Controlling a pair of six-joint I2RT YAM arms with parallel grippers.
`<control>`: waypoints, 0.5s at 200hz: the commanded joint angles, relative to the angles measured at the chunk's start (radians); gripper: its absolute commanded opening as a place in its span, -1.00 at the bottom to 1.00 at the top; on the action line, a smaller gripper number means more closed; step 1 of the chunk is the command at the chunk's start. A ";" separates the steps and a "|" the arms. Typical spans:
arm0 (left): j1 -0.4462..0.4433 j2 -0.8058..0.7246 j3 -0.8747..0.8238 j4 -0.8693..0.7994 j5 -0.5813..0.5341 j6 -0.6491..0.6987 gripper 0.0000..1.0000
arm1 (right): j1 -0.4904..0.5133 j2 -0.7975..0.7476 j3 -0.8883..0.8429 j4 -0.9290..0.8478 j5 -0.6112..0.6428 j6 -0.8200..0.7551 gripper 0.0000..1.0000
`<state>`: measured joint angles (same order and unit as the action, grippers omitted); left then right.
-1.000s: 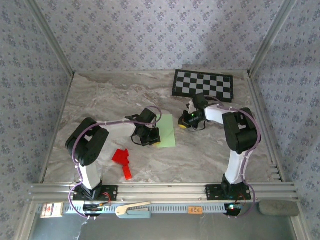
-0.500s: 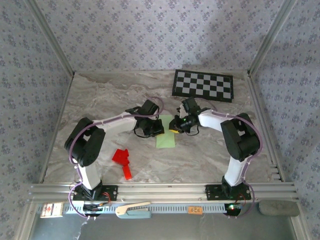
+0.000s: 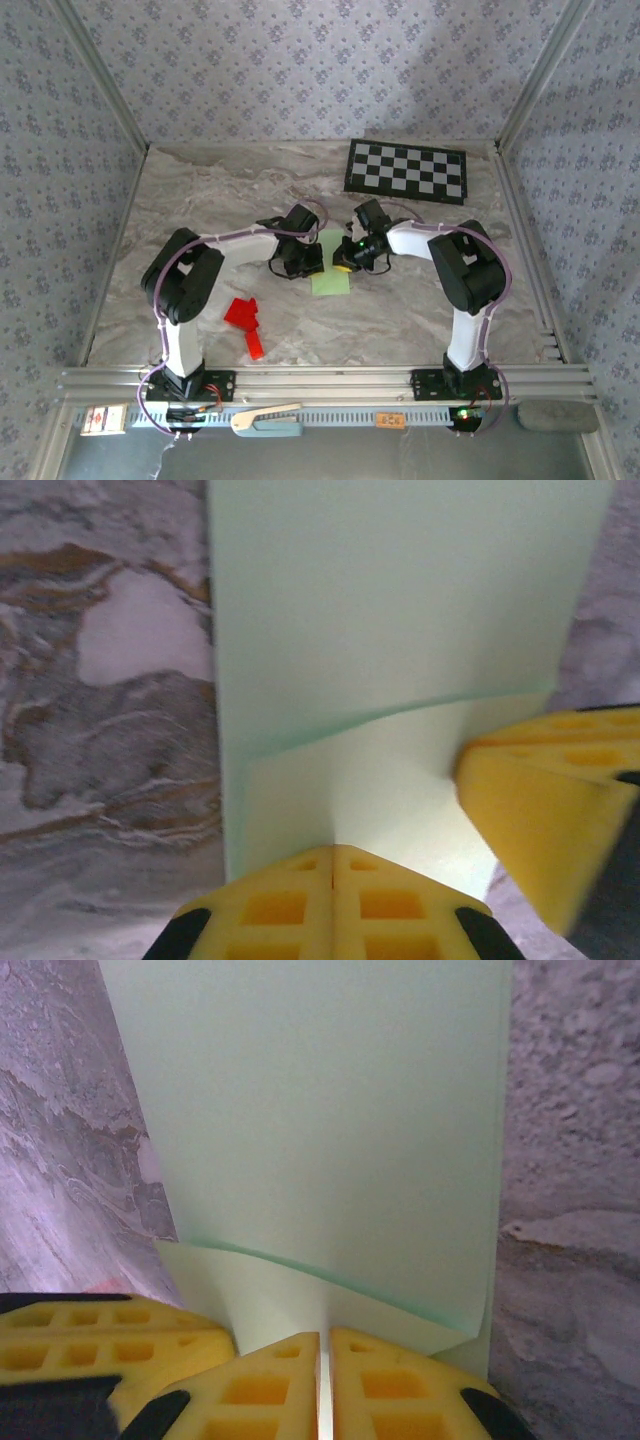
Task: Fold a paper plane with a square sheet of paper (pick it up from the middle)
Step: Turn over the paper at the center of the table.
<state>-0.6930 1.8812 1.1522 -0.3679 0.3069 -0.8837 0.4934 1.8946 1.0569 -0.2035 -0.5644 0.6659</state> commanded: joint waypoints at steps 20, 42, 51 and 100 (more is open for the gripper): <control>0.015 0.019 -0.011 -0.014 -0.046 -0.023 -0.94 | -0.009 -0.008 0.031 -0.040 0.025 0.000 -0.74; 0.015 0.021 -0.021 -0.007 -0.042 -0.041 -0.94 | -0.023 -0.048 0.014 -0.032 0.039 0.035 -0.65; 0.015 0.021 -0.025 -0.009 -0.043 -0.048 -0.94 | -0.029 -0.069 -0.001 -0.023 0.047 0.065 -0.55; 0.025 0.019 -0.053 0.006 -0.039 -0.108 -0.91 | -0.034 -0.102 -0.047 -0.011 0.065 0.205 -0.28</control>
<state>-0.6792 1.8835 1.1385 -0.3550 0.2764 -0.9463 0.4561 1.8130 1.0363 -0.2070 -0.5148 0.7818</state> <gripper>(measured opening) 0.051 0.348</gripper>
